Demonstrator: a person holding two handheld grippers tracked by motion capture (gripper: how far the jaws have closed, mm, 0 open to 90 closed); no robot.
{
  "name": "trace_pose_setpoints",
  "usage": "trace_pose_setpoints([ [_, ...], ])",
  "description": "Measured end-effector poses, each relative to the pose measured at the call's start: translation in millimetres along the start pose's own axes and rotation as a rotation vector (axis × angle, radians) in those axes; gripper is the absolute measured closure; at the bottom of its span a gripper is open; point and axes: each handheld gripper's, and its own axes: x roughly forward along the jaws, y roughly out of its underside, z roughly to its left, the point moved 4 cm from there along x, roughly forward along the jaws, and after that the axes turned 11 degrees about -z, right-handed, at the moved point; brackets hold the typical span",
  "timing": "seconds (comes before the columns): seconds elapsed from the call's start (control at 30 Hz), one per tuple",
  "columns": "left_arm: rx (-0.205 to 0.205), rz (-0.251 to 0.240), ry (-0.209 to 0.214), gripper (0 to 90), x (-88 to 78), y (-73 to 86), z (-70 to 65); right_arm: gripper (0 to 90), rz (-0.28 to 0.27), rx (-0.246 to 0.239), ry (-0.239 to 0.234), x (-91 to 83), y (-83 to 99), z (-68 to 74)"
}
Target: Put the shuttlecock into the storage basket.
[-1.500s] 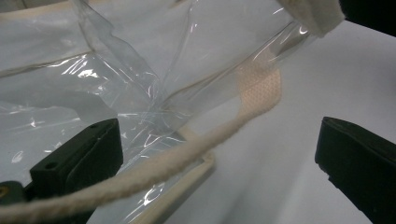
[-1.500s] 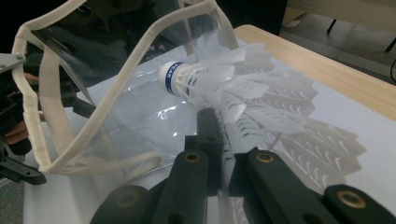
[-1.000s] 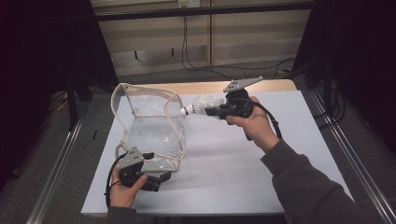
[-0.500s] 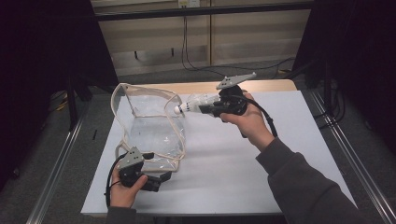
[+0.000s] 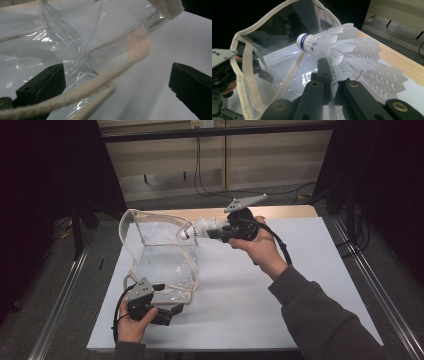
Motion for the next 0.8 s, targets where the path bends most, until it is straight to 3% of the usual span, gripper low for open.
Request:
trace_pose_setpoints([
  [0.8, 0.001, 0.004, 0.006, 0.9, -0.7, 0.4, 0.1, 88.5, -0.012, -0.015, -0.021, 22.8, -19.1, 18.7],
])
